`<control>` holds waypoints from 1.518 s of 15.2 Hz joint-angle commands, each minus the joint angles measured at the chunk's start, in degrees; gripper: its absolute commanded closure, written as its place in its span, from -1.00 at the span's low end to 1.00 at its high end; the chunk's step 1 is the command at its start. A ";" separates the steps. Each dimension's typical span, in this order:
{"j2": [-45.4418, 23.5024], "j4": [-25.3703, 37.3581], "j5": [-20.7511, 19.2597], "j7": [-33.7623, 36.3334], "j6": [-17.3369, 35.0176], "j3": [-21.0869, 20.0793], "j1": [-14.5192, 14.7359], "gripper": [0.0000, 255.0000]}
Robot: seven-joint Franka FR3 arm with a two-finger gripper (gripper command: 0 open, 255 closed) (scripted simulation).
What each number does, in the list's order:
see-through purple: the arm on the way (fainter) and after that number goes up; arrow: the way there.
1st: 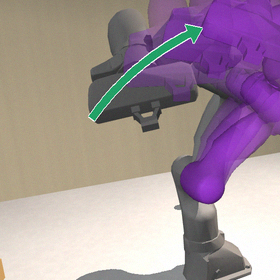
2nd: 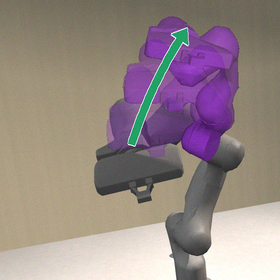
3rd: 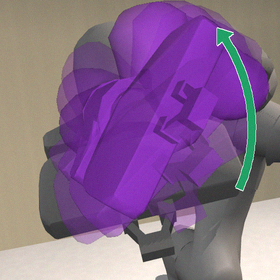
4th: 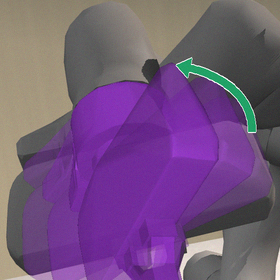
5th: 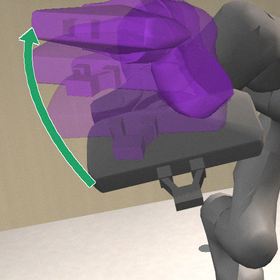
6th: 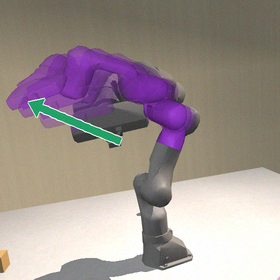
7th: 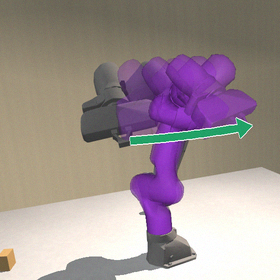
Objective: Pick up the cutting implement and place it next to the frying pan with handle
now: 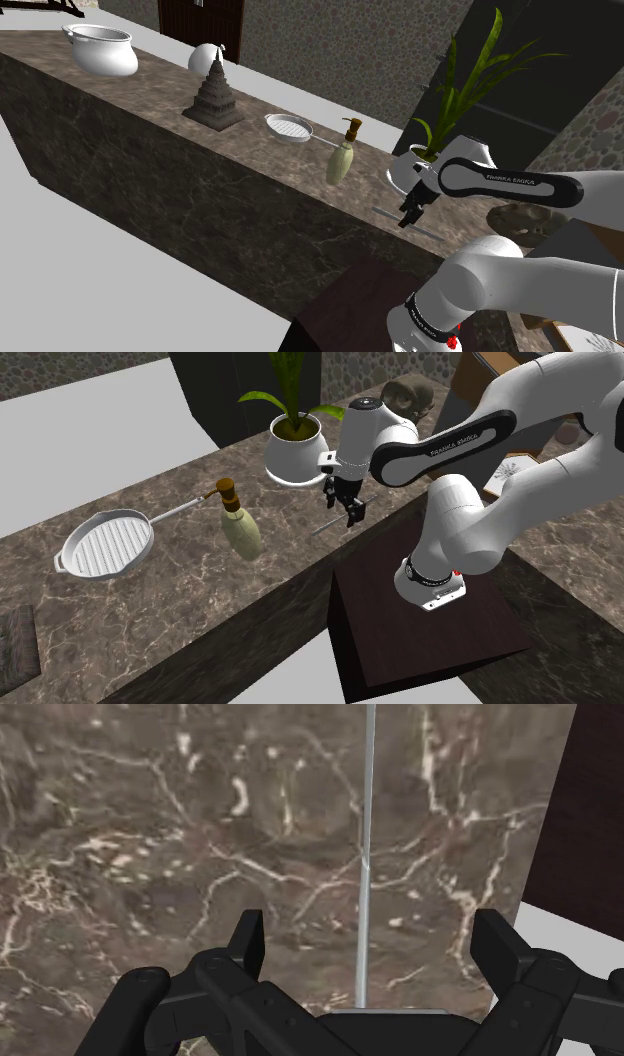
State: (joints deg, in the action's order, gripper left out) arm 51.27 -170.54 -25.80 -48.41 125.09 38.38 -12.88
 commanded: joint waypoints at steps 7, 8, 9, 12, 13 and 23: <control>0.00 0.00 0.00 0.00 0.00 0.00 0.00 1.00; 0.00 0.00 0.00 0.00 0.00 0.00 0.00 1.00; -0.01 0.00 0.00 0.00 0.00 0.01 0.00 1.00; 0.72 0.44 0.39 0.07 -1.12 -0.49 0.03 1.00; 1.37 0.91 0.78 0.15 -2.21 -0.97 0.09 1.00; 6.05 6.31 4.55 0.84 -11.99 -5.38 1.09 1.00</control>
State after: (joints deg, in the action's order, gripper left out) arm 56.92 -164.76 -21.76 -47.84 114.04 33.60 -12.03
